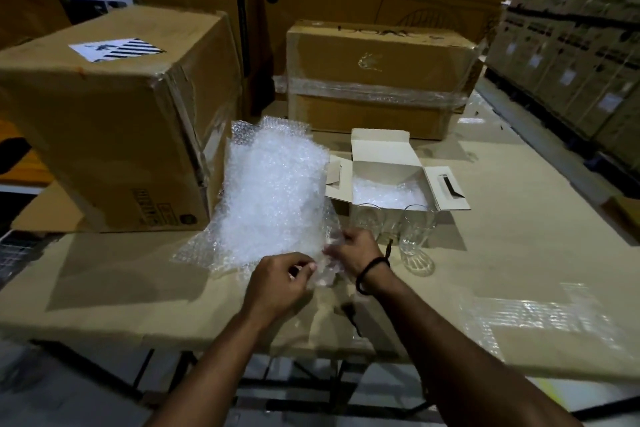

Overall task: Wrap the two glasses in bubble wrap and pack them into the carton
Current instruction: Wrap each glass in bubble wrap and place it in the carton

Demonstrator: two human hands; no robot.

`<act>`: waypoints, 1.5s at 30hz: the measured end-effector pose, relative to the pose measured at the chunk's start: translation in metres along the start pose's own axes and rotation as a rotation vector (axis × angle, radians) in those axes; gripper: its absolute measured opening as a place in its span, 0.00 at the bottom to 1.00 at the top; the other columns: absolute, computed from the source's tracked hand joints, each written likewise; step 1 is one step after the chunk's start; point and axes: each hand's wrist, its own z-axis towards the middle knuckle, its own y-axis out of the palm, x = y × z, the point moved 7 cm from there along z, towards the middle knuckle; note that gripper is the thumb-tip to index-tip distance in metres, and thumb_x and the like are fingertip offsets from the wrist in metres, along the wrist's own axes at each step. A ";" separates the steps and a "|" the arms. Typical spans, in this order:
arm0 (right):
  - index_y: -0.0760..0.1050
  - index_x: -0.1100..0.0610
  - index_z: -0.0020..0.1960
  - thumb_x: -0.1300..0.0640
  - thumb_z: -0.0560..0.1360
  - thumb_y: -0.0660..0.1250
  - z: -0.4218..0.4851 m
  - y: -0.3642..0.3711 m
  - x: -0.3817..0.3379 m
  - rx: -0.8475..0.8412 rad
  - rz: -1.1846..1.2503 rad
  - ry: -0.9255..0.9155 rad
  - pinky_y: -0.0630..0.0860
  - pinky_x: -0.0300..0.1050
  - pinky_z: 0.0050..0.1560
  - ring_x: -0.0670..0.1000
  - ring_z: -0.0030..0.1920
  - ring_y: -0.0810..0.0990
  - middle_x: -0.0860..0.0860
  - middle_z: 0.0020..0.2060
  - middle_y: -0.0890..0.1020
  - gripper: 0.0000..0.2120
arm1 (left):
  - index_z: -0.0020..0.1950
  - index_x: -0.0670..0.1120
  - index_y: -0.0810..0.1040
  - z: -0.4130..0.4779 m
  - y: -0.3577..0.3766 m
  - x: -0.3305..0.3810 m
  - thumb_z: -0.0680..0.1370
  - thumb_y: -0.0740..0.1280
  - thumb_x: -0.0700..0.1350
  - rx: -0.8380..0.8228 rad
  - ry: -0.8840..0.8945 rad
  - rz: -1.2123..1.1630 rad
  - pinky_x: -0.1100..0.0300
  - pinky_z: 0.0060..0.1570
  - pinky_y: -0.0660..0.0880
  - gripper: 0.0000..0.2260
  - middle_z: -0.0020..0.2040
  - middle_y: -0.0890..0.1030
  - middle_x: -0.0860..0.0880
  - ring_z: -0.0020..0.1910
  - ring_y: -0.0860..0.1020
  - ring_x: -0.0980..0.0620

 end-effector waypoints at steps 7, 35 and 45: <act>0.82 0.57 0.47 0.70 0.75 0.64 -0.039 -0.073 -0.023 -0.299 0.010 -0.062 0.77 0.43 0.31 0.47 0.28 0.76 0.57 0.37 0.80 0.12 | 0.47 0.51 0.84 -0.001 -0.005 0.032 0.74 0.65 0.54 0.151 0.265 -0.023 0.57 0.50 0.74 0.11 0.48 0.83 0.57 0.49 0.78 0.55; 0.65 0.52 0.73 0.47 0.79 0.59 -0.051 -0.310 0.082 0.260 -1.065 -0.157 0.64 0.49 0.70 0.55 0.71 0.65 0.53 0.73 0.66 0.24 | 0.79 0.55 0.54 -0.032 0.289 0.177 0.83 0.51 0.60 -0.559 0.153 0.480 0.44 0.76 0.46 0.25 0.80 0.51 0.48 0.79 0.49 0.48; 0.44 0.44 0.77 0.38 0.80 0.45 -0.051 -0.352 0.145 -0.043 -1.216 -0.013 0.40 0.51 0.76 0.47 0.77 0.41 0.45 0.77 0.43 0.29 | 0.79 0.56 0.53 -0.026 0.278 0.174 0.81 0.52 0.62 -0.553 0.141 0.618 0.45 0.75 0.39 0.28 0.80 0.47 0.49 0.79 0.43 0.50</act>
